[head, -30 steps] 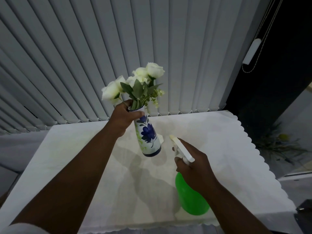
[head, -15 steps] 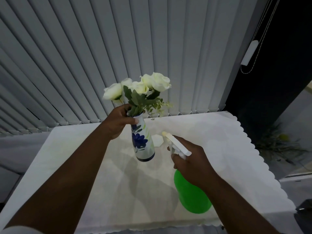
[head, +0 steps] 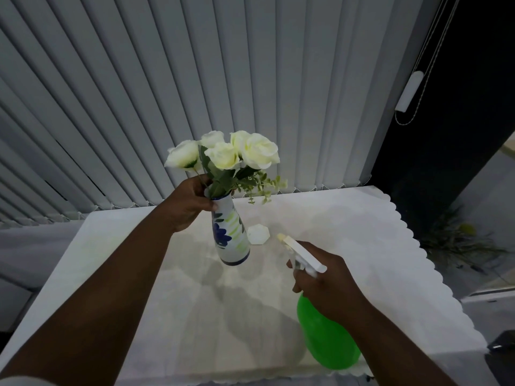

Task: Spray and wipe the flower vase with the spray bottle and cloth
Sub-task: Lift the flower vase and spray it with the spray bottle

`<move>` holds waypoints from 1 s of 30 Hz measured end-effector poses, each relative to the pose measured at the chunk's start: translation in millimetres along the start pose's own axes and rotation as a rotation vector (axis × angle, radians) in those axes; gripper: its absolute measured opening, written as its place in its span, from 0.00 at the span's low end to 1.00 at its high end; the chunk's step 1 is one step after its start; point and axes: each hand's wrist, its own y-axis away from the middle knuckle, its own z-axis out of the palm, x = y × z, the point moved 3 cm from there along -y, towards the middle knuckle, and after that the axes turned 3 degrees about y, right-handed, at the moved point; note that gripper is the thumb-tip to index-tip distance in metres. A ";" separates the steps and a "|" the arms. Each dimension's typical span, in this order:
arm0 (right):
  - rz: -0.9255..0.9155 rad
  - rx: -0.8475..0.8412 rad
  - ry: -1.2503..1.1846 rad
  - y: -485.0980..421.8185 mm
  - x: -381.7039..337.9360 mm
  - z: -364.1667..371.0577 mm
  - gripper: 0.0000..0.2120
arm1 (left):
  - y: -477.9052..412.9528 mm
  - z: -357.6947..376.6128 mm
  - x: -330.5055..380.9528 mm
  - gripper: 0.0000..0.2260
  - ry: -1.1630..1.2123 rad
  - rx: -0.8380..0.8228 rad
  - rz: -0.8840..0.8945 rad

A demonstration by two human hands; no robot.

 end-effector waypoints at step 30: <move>0.031 0.093 0.228 -34.7 58.6 47.9 0.19 | -107.5 11.5 -109.1 0.22 -0.023 0.306 -0.085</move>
